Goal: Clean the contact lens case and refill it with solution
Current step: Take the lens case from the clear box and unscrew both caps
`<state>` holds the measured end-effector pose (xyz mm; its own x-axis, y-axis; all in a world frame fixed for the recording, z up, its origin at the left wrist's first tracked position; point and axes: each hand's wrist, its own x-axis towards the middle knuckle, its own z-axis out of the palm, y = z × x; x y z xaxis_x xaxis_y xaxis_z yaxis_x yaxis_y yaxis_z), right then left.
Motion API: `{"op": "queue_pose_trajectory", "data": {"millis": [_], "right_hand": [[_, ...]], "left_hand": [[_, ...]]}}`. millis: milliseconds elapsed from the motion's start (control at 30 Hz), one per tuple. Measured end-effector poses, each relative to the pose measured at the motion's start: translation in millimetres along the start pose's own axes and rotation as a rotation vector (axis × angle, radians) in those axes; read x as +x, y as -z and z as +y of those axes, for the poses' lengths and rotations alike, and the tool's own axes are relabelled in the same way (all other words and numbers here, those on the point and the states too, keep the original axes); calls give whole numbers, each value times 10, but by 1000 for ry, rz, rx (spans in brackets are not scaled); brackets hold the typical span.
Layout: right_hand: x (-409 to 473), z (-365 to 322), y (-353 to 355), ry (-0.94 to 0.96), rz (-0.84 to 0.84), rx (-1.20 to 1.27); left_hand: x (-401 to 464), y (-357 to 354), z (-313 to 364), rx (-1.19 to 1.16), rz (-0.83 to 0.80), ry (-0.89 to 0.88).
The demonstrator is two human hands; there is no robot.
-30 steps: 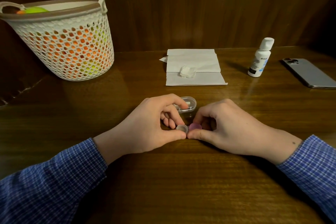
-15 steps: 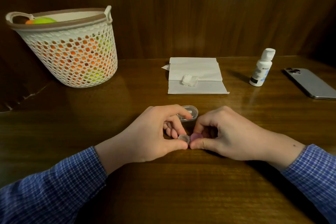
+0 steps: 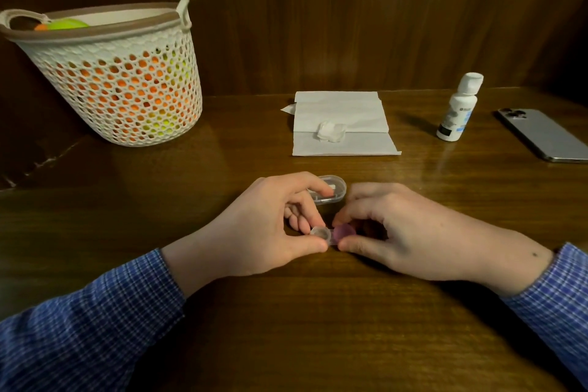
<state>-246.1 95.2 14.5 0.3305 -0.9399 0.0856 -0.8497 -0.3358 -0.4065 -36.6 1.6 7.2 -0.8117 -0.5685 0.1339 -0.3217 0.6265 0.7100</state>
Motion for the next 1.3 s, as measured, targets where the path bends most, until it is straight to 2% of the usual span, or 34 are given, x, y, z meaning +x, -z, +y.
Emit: {"op": "queue_pose_trajectory", "data": {"millis": [167,367,567,733,967,1167,1300], "right_hand": [[-28,10,8,9,-43,-1],[-5,-2,-83,-17,90,-3],[-34,8,-80,-21,53,168],[-15,-53,-84,-58,156,-33],[-36,-29,-46,-23,87,177],[-26,-56,-84,-32,168,-67],[-27,-36,-77,-1,135,59]], "left_hand": [[0,1,3,-7,4,10],[0,-7,7,-8,10,7],[0,0,-1,-6,-2,15],[0,-7,0,-3,12,6],[-1,-3,9,-9,2,17],[0,-9,10,-8,7,14],[-6,-7,8,-5,7,16]]}}
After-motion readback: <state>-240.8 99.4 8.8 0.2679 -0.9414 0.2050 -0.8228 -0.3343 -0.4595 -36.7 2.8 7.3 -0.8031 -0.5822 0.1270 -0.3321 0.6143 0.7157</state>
